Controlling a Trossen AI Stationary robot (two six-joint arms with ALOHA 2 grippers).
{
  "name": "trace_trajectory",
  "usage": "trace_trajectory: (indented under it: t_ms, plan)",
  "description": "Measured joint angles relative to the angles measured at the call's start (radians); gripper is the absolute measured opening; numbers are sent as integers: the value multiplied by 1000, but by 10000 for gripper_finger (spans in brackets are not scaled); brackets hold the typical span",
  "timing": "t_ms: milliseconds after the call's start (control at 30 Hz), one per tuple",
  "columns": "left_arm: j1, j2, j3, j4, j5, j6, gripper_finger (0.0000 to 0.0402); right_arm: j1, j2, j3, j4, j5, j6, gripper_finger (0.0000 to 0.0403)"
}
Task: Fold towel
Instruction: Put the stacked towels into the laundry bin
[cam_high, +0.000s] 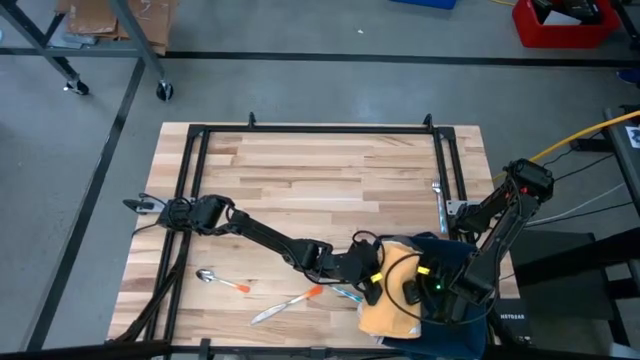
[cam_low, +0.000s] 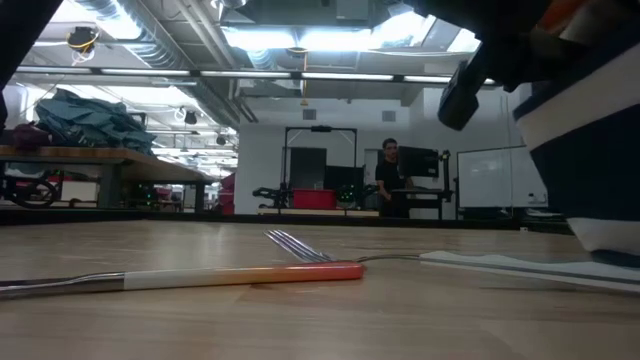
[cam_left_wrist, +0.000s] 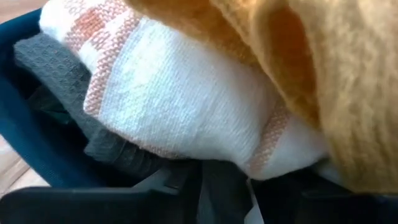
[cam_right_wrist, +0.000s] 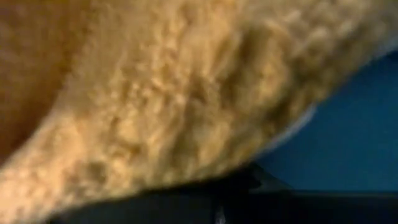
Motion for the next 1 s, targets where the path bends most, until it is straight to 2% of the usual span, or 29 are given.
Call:
trace_trajectory:
  t_ms: [333,667,1000]
  plan:
    - [26,-54,-2,-148,5,47,104,-1,0,-1,-30,-118,-4,7]
    - [24,-69,0,-175,10,48,82,-1,0,-1,-52,-138,8,7]
    - [51,-80,-1,-191,17,117,62,-1,0,-1,-53,-182,23,7]
